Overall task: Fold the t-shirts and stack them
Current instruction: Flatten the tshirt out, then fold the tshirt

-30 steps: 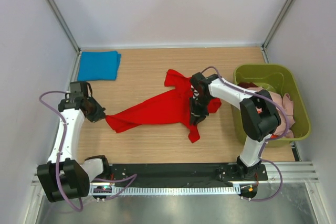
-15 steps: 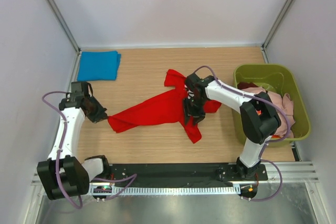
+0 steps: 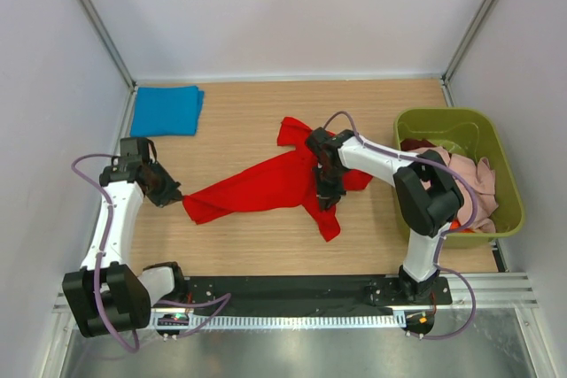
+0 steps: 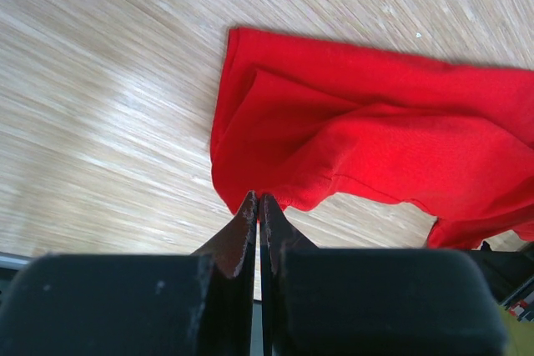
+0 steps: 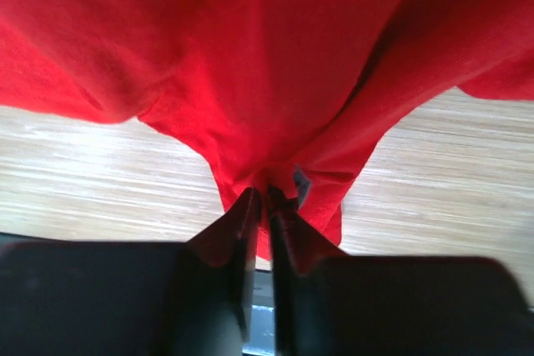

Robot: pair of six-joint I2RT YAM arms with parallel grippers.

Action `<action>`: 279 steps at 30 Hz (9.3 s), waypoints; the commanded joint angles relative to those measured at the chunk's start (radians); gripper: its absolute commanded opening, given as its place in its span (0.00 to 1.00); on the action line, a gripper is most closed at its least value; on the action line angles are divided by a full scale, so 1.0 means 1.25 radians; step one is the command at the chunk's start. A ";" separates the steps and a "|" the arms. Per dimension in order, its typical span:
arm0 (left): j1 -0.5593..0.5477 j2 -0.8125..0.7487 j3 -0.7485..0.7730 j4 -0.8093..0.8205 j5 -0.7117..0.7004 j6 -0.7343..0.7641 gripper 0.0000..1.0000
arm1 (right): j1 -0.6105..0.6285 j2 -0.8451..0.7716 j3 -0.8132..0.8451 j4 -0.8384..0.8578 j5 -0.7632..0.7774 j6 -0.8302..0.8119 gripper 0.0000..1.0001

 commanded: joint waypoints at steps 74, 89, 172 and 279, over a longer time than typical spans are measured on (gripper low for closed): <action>-0.019 -0.162 0.928 0.178 -0.315 0.153 0.01 | -0.285 -0.558 0.781 0.496 0.035 0.043 0.01; -0.019 0.026 0.239 0.431 -0.271 0.169 0.00 | -0.285 -0.447 0.141 0.581 0.135 -0.015 0.01; -0.019 -0.140 0.819 0.281 -0.290 0.145 0.00 | -0.344 -0.572 0.628 0.572 -0.030 -0.038 0.01; -0.019 0.513 0.323 0.042 -0.351 0.096 0.56 | -0.317 -0.269 -0.116 0.075 -0.025 0.016 0.14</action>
